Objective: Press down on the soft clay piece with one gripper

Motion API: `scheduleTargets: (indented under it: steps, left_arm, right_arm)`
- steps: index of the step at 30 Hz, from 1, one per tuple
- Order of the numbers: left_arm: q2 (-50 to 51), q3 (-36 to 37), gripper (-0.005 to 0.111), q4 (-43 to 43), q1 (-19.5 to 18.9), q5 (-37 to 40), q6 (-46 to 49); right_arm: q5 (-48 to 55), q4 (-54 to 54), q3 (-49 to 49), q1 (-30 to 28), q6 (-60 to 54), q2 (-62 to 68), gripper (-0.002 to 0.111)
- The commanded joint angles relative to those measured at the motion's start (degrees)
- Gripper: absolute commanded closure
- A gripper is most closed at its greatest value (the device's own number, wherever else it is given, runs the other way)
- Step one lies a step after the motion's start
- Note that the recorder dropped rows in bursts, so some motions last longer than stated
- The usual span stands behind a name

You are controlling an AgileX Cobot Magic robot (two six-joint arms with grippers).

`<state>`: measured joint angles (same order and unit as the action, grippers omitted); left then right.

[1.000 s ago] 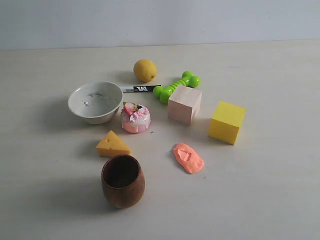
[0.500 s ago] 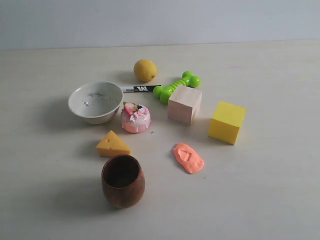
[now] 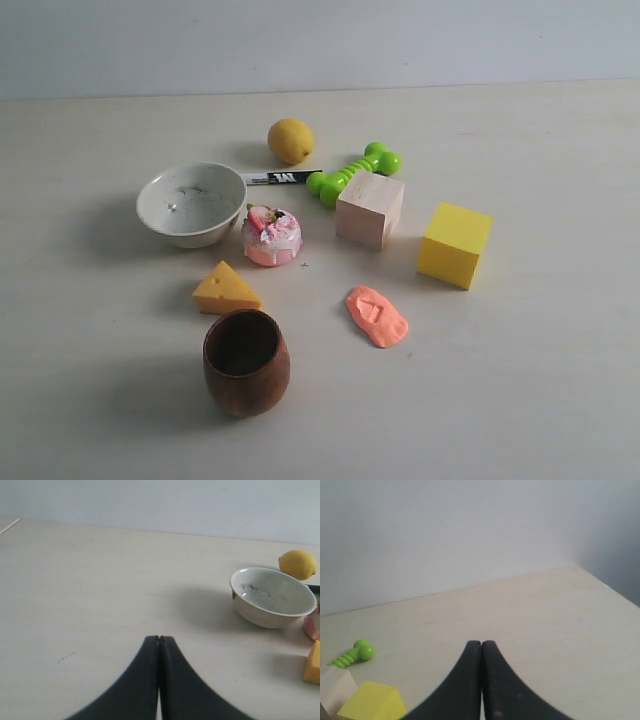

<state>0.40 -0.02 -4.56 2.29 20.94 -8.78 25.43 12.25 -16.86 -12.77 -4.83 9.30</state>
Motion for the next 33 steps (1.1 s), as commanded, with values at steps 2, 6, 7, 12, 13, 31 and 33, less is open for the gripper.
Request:
scheduleTargets:
  steps: [2,6,7,12,13,31,33]
  left_arm:
    - [-0.4,0.0,0.107,0.4,0.3,-0.5,-0.4]
    - [-0.4,0.0,0.107,0.4,0.3,-0.5,-0.4]
    - [-0.4,0.0,0.107,0.4,0.3,-0.5,-0.4]
    - [-0.4,0.0,0.107,0.4,0.3,-0.5,-0.4]
    - [-0.4,0.0,0.107,0.4,0.3,-0.5,-0.4]
    - [-0.4,0.0,0.107,0.4,0.3,-0.5,-0.4]
    - [-0.4,0.0,0.107,0.4,0.3,-0.5,-0.4]
  right_arm:
    - [-1.8,-3.8,4.1,3.4,5.2,-3.9,0.108]
    - [-3.7,-6.3,5.9,6.8,6.5,-5.1,0.108]
    - [-4.1,-6.8,6.6,7.2,6.4,-5.4,0.108]
    - [-5.8,-7.3,10.8,7.5,4.8,-8.6,0.108]
    - [-5.9,-7.3,11.3,7.5,4.0,-9.1,0.108]
    - [-6.2,-7.2,16.9,7.5,-2.0,-9.3,0.108]
    - [-6.1,-7.2,16.9,7.5,-2.0,-9.3,0.108]
